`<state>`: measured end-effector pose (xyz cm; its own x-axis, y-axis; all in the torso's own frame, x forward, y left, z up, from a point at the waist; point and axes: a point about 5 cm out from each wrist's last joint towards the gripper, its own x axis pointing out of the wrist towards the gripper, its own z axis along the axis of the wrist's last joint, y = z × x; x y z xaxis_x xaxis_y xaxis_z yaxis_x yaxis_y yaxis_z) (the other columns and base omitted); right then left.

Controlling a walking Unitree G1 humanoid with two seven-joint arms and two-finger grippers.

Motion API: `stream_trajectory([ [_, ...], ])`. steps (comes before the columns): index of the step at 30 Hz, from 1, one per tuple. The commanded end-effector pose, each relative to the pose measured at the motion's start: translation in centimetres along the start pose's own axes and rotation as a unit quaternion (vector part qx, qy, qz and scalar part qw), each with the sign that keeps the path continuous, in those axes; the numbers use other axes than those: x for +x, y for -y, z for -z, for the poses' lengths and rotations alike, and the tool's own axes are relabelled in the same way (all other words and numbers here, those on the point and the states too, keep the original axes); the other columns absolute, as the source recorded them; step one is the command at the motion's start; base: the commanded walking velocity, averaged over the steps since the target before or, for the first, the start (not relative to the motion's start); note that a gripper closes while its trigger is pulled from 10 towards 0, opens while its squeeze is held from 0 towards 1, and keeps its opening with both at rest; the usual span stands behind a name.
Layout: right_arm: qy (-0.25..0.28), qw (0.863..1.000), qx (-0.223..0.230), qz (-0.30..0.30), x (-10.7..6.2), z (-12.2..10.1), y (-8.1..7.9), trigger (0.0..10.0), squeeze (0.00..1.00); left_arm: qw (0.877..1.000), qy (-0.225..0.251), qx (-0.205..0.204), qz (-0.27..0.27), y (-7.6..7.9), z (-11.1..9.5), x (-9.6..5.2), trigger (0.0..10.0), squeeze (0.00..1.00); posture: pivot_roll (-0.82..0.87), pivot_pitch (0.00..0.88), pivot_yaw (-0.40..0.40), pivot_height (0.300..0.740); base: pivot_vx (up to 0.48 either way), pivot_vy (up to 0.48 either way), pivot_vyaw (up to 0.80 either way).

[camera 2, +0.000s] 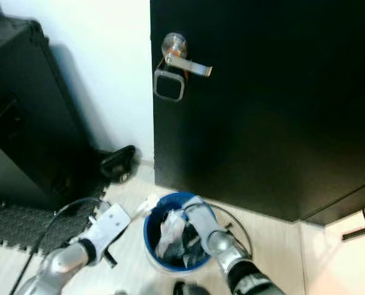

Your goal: Clean up the room

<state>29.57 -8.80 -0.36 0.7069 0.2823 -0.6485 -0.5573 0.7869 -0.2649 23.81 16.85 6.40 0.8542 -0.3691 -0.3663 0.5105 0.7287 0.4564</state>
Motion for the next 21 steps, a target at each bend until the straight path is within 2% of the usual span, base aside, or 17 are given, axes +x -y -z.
stream_trajectory([
  [1,-0.005,1.000,0.002,-0.011,0.0,0.5,-0.5,10.0,0.00,1.000,-0.013,0.006,0.004,0.2,0.5,-0.7,10.0,0.00,0.13,0.373,-0.163,0.740,0.000,0.000,0.00],
  [4,0.013,1.000,0.003,-0.026,0.2,-0.5,-1.3,10.0,0.00,1.000,-0.017,0.006,-0.001,0.2,0.7,-1.3,10.0,0.00,0.13,0.377,-0.166,0.740,0.000,0.000,0.00],
  [6,0.046,0.998,-0.006,-0.050,0.4,-2.1,-2.5,10.0,0.00,1.000,-0.020,0.004,-0.010,0.0,1.0,-1.9,10.0,0.00,0.14,0.373,-0.169,0.740,0.000,0.000,0.00],
  [12,0.092,0.994,-0.016,-0.060,0.5,-4.7,-3.6,10.0,0.00,1.000,-0.020,0.005,-0.016,-0.2,0.8,-2.5,10.0,0.00,0.14,0.369,-0.171,0.740,0.000,0.000,0.00],
  [17,0.109,0.993,-0.026,-0.030,0.5,-5.7,-3.1,10.0,0.00,1.000,-0.024,0.009,-0.013,-0.1,0.6,-2.7,10.0,0.00,0.14,0.367,-0.173,0.740,0.000,0.000,0.00],
  [21,0.136,0.990,-0.012,0.031,0.4,-7.2,-1.2,10.0,0.00,1.000,-0.025,0.010,-0.012,0.0,0.4,-2.8,10.0,0.00,0.15,0.362,-0.170,0.740,0.000,0.000,0.00],
])
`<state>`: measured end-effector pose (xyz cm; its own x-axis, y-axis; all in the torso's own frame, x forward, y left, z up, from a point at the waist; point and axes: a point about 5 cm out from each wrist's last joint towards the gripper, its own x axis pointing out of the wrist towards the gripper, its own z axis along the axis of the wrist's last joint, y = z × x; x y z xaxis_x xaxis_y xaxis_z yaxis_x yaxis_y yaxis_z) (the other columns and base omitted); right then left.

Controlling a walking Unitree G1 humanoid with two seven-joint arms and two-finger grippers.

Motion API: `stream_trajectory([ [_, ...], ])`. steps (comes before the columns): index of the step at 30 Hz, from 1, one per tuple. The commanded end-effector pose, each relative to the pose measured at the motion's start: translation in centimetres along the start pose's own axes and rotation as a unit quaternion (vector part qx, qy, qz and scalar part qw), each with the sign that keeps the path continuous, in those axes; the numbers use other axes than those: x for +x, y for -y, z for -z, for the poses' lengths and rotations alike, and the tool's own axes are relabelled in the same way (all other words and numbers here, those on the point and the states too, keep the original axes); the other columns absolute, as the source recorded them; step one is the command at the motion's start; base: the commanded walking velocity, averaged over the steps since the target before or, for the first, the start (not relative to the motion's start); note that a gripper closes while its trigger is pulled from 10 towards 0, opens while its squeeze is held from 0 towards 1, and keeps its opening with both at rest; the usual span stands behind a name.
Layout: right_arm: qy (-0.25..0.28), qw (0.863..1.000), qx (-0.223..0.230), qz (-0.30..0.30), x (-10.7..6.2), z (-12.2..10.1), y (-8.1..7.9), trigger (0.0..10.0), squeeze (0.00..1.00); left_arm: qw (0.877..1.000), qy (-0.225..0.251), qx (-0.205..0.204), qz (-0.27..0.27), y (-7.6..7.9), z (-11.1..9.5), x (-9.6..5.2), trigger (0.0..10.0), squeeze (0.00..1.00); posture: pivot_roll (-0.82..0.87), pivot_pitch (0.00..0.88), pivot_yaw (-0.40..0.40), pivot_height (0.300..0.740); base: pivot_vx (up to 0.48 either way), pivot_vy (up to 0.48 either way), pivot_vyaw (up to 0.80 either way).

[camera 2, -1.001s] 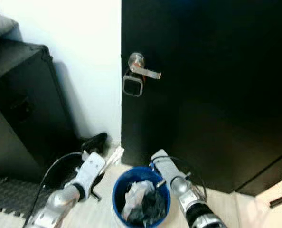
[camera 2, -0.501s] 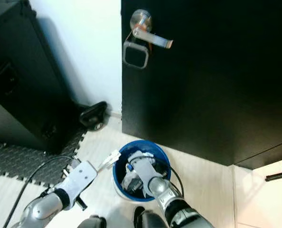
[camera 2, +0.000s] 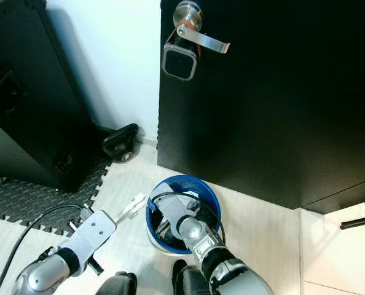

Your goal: Clean up the room

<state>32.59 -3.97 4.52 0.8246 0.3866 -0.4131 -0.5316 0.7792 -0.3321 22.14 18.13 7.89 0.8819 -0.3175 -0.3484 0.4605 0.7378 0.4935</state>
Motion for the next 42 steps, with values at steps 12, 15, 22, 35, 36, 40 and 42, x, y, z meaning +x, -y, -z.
stream_trajectory([
  [12,0.014,0.996,-0.015,0.083,0.3,-1.9,4.1,10.0,0.00,1.000,-0.018,0.006,0.019,0.3,0.4,-0.3,10.0,0.00,0.16,0.344,-0.170,0.740,0.000,0.000,0.00],
  [15,0.015,0.996,-0.024,0.090,0.3,-2.1,4.8,10.0,0.00,1.000,-0.018,0.006,0.019,0.4,0.4,-0.3,10.0,0.00,0.16,0.344,-0.170,0.740,0.000,0.000,0.00],
  [22,0.000,0.993,-0.067,0.092,0.0,-1.2,5.2,10.0,0.00,0.999,-0.019,0.009,0.029,0.7,0.6,-0.6,10.0,0.00,0.16,0.339,-0.163,0.740,0.000,0.000,0.00],
  [35,-0.045,0.991,-0.097,0.082,-0.5,1.1,5.2,10.0,0.00,0.999,-0.020,0.014,0.037,0.7,0.6,-0.3,10.0,0.00,0.16,0.341,-0.152,0.740,0.000,0.000,0.00],
  [36,-0.041,0.990,-0.094,0.094,-0.5,0.9,5.5,10.0,0.00,0.999,-0.019,0.015,0.038,0.7,0.6,-0.2,10.0,0.00,0.16,0.340,-0.149,0.740,0.000,0.000,0.00],
  [40,-0.040,0.989,-0.094,0.104,-0.5,0.8,5.9,10.0,0.02,0.999,-0.019,0.016,0.039,0.7,0.6,-0.1,10.0,0.00,0.16,0.344,-0.149,0.740,0.000,0.000,0.00],
  [42,-0.041,0.989,-0.098,0.108,-0.5,0.8,6.0,10.0,0.55,0.999,-0.019,0.016,0.039,0.7,0.5,0.0,10.0,0.00,0.16,0.343,-0.149,0.740,0.000,0.000,0.00],
])
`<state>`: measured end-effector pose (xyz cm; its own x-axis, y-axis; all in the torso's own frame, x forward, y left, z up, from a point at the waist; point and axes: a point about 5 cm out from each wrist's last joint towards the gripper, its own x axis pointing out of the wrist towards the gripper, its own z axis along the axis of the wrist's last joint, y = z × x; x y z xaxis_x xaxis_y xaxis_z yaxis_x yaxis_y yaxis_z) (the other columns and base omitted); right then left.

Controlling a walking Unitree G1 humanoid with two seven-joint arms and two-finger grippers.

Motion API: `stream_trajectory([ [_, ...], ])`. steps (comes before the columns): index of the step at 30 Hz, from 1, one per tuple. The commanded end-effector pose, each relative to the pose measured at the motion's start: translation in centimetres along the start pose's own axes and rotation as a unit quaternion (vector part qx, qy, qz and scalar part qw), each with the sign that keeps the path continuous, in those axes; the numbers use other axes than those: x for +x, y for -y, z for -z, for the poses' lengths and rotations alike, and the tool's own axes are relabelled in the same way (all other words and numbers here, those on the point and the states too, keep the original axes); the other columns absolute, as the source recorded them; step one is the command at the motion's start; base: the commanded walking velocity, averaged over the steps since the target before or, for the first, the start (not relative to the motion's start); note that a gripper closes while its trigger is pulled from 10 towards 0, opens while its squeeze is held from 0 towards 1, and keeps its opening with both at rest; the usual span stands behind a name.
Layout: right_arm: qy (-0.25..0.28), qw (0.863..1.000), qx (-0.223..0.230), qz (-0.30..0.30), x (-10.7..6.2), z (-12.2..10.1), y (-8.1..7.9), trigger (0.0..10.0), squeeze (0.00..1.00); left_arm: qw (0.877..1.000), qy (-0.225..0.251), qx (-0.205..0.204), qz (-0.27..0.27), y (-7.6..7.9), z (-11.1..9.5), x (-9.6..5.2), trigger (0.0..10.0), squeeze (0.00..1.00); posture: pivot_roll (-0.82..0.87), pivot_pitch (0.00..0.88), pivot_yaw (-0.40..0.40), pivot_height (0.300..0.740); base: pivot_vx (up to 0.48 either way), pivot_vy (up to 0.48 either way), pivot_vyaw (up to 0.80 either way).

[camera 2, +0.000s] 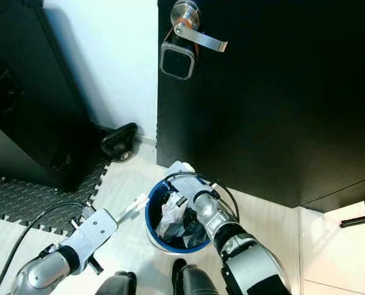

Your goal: Clean up the room

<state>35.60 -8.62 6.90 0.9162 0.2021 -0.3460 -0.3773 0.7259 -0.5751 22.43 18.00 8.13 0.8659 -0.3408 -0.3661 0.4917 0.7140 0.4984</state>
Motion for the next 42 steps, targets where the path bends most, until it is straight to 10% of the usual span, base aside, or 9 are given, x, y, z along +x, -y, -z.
stream_trajectory([
  [1,-0.022,1.000,0.000,-0.001,-0.2,1.1,-0.2,10.0,0.55,1.000,-0.018,0.005,0.023,0.9,0.8,-0.2,10.0,0.00,0.16,0.343,-0.149,0.740,0.000,0.000,0.00],
  [3,-0.026,1.000,-0.006,0.003,-0.2,1.3,-0.1,10.0,1.00,1.000,-0.019,0.004,0.023,0.9,0.8,-0.2,10.0,0.00,0.16,0.347,-0.151,0.740,0.000,0.000,0.00],
  [7,-0.031,0.999,-0.015,0.008,-0.3,1.6,0.0,10.0,1.00,1.000,-0.020,0.004,0.023,1.0,0.9,-0.3,10.0,0.00,0.16,0.347,-0.152,0.740,0.000,0.000,0.00],
  [8,-0.033,0.999,-0.020,0.011,-0.3,1.7,0.0,10.0,0.89,1.000,-0.021,0.004,0.024,1.0,1.0,-0.4,10.0,0.00,0.16,0.346,-0.152,0.740,0.000,0.000,0.00],
  [9,-0.035,0.999,-0.023,0.013,-0.3,1.8,0.0,10.0,0.29,0.999,-0.021,0.004,0.024,1.0,1.0,-0.4,10.0,0.00,0.16,0.346,-0.152,0.740,0.000,0.000,0.00],
  [11,-0.035,0.999,-0.026,0.014,-0.4,1.8,0.0,10.0,0.00,0.999,-0.021,0.004,0.024,1.0,1.0,-0.5,10.0,0.00,0.16,0.348,-0.153,0.740,0.000,0.000,0.00],
  [27,-0.039,0.999,-0.020,0.020,-0.4,2.1,0.0,10.0,0.00,0.999,-0.030,0.001,0.022,1.0,1.4,-0.4,10.0,0.00,0.16,0.340,-0.151,0.740,0.000,0.000,0.00],
  [32,-0.071,0.985,0.154,0.035,-0.7,3.1,-0.1,10.0,0.00,0.995,-0.058,-0.077,-0.038,-0.6,2.4,1.8,10.0,0.00,0.13,0.329,-0.148,0.740,0.000,0.000,0.00],
  [42,-0.057,0.983,0.161,0.070,-1.7,5.1,0.2,10.0,0.00,0.999,-0.037,-0.025,-0.005,-2.4,0.9,8.0,10.0,0.00,0.05,0.299,-0.081,0.740,0.000,0.000,0.00],
])
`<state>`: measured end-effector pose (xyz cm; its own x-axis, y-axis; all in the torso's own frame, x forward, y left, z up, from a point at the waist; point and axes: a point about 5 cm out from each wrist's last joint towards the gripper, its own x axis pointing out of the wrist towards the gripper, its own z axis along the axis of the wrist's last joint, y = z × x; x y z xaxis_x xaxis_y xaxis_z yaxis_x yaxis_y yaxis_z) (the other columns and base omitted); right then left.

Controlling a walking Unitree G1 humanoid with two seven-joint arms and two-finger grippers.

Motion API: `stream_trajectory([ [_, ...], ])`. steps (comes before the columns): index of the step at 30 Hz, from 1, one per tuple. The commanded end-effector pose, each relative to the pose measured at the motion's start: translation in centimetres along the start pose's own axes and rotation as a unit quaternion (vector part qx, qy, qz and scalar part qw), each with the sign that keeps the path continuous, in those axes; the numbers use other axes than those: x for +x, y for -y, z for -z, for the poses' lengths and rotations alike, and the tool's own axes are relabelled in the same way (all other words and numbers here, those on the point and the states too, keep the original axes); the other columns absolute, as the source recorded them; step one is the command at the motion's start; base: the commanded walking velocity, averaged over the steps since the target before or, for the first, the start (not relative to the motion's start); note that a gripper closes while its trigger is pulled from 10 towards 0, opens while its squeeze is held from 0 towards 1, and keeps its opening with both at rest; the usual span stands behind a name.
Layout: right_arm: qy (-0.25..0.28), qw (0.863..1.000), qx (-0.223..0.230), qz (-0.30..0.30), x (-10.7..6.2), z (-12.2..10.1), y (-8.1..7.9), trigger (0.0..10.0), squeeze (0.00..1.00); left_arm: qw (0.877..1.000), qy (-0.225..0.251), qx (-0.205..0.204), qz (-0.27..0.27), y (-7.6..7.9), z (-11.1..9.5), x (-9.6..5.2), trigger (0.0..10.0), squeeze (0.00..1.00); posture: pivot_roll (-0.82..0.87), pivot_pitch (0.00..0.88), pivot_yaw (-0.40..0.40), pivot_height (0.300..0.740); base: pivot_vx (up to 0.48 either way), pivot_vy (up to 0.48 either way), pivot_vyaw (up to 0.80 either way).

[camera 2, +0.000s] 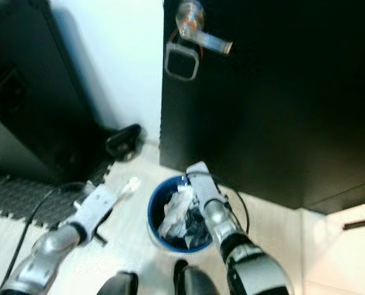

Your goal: Clean up the room

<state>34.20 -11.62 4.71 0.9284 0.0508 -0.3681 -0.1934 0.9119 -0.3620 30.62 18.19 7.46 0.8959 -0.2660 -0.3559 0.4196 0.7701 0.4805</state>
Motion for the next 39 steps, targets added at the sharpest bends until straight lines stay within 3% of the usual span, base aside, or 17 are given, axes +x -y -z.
stream_trajectory([
  [1,-0.007,1.000,0.003,0.012,-0.4,1.3,0.3,10.0,0.00,0.999,-0.022,0.005,0.032,1.4,1.1,0.6,10.0,0.00,0.05,0.299,-0.081,0.740,0.000,0.000,0.00],
  [2,-0.007,1.000,0.003,0.012,-0.4,1.3,0.3,10.0,0.00,0.999,-0.022,0.005,0.032,1.4,1.1,0.6,10.0,0.00,0.05,0.299,-0.081,0.740,0.000,0.000,0.00],
  [4,0.016,0.998,0.015,0.058,-1.1,1.9,2.2,10.0,0.00,0.997,0.001,0.034,0.066,2.0,-0.9,2.8,10.0,0.00,-0.01,0.270,-0.003,0.740,0.000,0.000,0.00],
  [5,0.016,0.998,0.015,0.058,-1.1,1.9,2.2,10.0,0.00,0.997,0.001,0.034,0.066,2.0,-0.9,2.8,10.0,0.00,-0.01,0.270,-0.003,0.740,0.000,0.000,0.00],
  [6,0.028,0.996,0.026,0.086,-1.5,2.0,3.3,10.0,0.00,0.996,0.013,0.042,0.083,2.7,-1.9,3.5,10.0,0.00,-0.02,0.261,0.015,0.740,0.000,0.000,0.00],
  [7,0.028,0.996,0.026,0.086,-1.5,2.0,3.3,10.0,0.00,0.996,0.013,0.042,0.083,2.7,-1.9,3.5,10.0,0.00,-0.02,0.261,0.015,0.740,0.000,0.000,0.00],
  [9,0.045,0.989,0.034,0.135,-2.2,2.0,5.2,10.0,0.00,0.992,0.027,0.050,0.109,3.8,-3.0,4.4,10.0,0.00,-0.05,0.253,0.044,0.740,0.000,0.000,0.00],
  [11,0.045,0.989,0.034,0.135,-2.2,2.0,5.2,10.0,0.00,0.992,0.027,0.050,0.109,3.8,-3.0,4.4,10.0,0.00,-0.05,0.253,0.044,0.740,0.000,0.000,0.00],
  [13,0.075,0.977,0.037,0.196,-3.2,1.1,7.6,10.0,0.00,0.988,0.037,0.063,0.136,4.9,-3.7,4.9,10.0,0.00,-0.09,0.257,0.084,0.740,0.000,0.000,0.00],
  [14,0.075,0.977,0.037,0.196,-3.2,1.1,7.6,10.0,0.00,0.988,0.037,0.063,0.136,4.9,-3.7,4.9,10.0,0.00,-0.09,0.257,0.084,0.740,0.000,0.000,0.00],
  [17,0.111,0.963,0.027,0.242,-4.7,-0.4,10.0,10.0,0.00,0.981,0.053,0.087,0.167,5.9,-4.7,5.6,10.0,0.00,-0.11,0.268,0.098,0.740,0.000,0.000,0.00],
  [22,0.114,0.963,0.021,0.244,-4.9,-0.6,10.2,10.0,0.00,0.979,0.054,0.090,0.172,6.0,-4.9,5.7,10.0,0.00,-0.12,0.271,0.101,0.740,0.000,0.000,0.00],
  [31,0.109,0.964,0.016,0.242,-6.8,-1.1,10.2,10.0,0.00,0.974,0.030,0.146,0.170,5.6,-4.6,6.1,10.0,0.00,-0.15,0.292,0.083,0.740,0.000,0.000,0.00],
  [39,0.097,0.969,0.001,0.228,-7.0,-1.0,9.8,10.0,0.00,0.975,0.027,0.150,0.159,5.1,-4.7,6.2,10.0,0.00,-0.15,0.293,0.080,0.740,0.000,0.000,0.00],
])
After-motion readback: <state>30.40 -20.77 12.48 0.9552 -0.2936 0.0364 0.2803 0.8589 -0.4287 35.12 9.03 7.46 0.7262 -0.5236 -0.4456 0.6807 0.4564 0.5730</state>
